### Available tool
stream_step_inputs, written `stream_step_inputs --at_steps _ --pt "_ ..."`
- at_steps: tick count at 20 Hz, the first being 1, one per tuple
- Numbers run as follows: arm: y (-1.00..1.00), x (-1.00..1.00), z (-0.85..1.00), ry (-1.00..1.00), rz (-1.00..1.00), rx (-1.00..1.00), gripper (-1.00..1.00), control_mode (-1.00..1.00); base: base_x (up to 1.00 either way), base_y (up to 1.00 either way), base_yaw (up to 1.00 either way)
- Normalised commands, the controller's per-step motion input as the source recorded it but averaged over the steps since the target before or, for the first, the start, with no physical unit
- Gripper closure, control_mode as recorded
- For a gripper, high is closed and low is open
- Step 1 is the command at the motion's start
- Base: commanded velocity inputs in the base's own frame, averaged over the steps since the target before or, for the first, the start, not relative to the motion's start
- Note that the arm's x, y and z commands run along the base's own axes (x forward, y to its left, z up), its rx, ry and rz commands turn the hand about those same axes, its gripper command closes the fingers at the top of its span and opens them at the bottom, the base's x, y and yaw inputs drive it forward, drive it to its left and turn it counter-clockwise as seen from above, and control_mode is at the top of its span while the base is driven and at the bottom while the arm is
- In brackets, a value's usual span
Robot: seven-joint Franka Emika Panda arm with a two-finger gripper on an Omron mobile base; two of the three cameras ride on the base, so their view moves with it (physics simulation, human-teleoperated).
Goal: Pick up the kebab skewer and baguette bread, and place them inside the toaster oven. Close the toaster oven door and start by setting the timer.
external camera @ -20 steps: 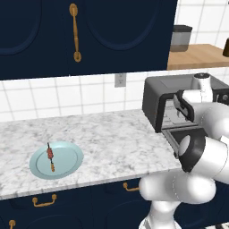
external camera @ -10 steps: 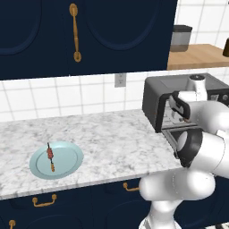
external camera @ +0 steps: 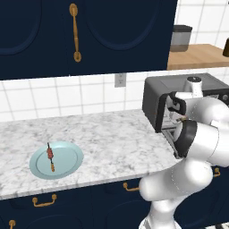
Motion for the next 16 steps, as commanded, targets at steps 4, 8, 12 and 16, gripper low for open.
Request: stream_step_inputs --at_steps 4,8,12,16 --pt "0.00 0.14 -0.15 0.00 0.08 0.02 1.00 -1.00 0.00 0.00 0.00" --pt "-0.01 0.10 -0.08 0.00 0.04 0.03 1.00 -1.00 0.00 0.00 0.00" --pt "-0.10 0.02 -0.01 0.00 0.00 0.02 1.00 -1.00 0.00 0.00 0.00" --pt "-0.18 0.00 -0.01 0.00 0.00 0.01 1.00 -1.00 0.00 0.00 0.00"
